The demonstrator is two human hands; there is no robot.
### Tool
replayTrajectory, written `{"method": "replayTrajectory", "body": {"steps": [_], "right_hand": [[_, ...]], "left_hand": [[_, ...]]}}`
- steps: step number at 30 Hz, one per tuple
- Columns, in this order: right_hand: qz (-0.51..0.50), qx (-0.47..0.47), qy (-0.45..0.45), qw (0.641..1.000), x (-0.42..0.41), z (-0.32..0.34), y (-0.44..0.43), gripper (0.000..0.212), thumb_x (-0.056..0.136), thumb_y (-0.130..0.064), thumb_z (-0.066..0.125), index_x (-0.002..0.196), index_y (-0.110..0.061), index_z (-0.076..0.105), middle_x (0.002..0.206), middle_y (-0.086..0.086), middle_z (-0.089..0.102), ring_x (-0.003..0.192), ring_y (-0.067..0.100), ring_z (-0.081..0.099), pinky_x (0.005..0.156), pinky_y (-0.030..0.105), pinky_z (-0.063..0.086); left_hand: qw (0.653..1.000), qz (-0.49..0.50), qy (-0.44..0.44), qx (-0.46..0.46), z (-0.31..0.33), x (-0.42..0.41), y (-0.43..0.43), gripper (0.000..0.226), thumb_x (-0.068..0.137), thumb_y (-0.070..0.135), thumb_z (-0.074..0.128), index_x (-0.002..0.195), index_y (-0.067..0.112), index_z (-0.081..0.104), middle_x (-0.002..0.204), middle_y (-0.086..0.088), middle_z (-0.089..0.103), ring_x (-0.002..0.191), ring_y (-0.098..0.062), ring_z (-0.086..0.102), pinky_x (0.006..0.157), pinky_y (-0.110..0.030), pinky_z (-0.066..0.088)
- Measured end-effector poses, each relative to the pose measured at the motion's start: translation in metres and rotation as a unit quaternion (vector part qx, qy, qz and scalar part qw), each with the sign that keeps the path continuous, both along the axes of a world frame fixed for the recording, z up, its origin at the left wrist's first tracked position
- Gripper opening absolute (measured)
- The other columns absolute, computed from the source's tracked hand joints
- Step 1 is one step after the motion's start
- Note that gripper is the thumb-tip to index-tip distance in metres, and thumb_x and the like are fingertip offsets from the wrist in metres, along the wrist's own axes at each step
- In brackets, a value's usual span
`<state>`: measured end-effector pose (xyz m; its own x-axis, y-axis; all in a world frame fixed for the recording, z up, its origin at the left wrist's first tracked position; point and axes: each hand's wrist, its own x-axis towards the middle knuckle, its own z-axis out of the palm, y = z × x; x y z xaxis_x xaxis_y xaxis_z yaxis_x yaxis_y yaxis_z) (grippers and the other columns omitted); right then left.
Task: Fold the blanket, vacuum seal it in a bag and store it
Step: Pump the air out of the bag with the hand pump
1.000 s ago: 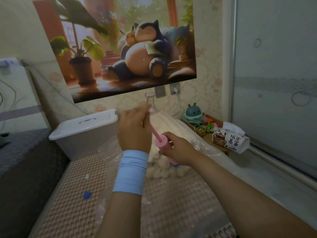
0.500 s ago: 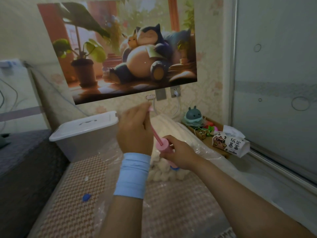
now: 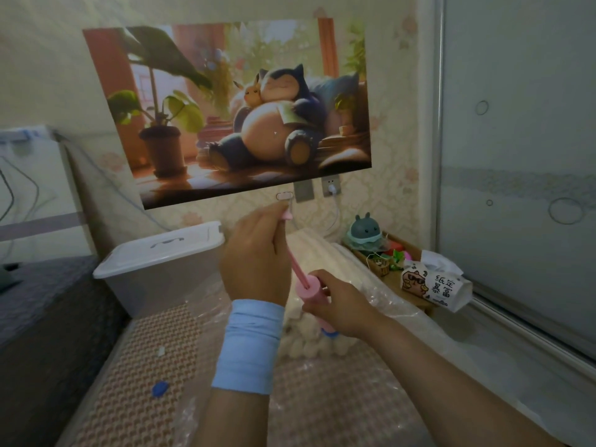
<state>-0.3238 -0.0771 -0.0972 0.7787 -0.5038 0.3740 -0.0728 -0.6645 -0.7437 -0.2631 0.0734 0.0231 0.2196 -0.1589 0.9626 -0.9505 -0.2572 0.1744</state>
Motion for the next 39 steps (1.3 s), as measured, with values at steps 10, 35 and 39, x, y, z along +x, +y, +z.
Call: {"method": "replayTrajectory", "body": {"steps": [10, 35, 39], "right_hand": [[-0.01, -0.001, -0.012, 1.0, 0.0, 0.001, 0.005, 0.04, 0.085, -0.037, 0.073, 0.12, -0.036, 0.053, 0.107, -0.013, 0.067, 0.097, 0.006, 0.063, 0.088, 0.036, 0.053], [0.003, -0.005, 0.003, 1.0, 0.001, 0.001, 0.003, 0.04, 0.085, -0.039, 0.072, 0.119, -0.036, 0.052, 0.109, -0.01, 0.068, 0.099, 0.009, 0.063, 0.088, 0.041, 0.054], [-0.006, 0.011, 0.01, 1.0, -0.001, 0.005, 0.013, 0.044, 0.08, -0.063, 0.053, 0.117, -0.039, 0.052, 0.105, -0.009, 0.07, 0.096, 0.011, 0.065, 0.082, 0.041, 0.056]], "left_hand": [[0.985, 0.019, 0.087, 0.145, -0.009, -0.003, -0.003, 0.023, 0.096, 0.02, 0.053, 0.113, 0.027, 0.067, 0.098, 0.0, 0.071, 0.088, -0.023, 0.066, 0.075, -0.031, 0.051], [0.994, 0.0, 0.068, 0.09, -0.025, 0.004, -0.008, 0.023, 0.094, 0.023, 0.056, 0.112, 0.029, 0.069, 0.103, 0.004, 0.071, 0.091, -0.018, 0.065, 0.076, -0.026, 0.047], [0.918, -0.021, 0.226, 0.325, -0.055, 0.008, -0.023, 0.031, 0.097, 0.031, 0.046, 0.124, 0.036, 0.06, 0.116, 0.001, 0.066, 0.103, -0.022, 0.061, 0.081, -0.028, 0.044]]}}
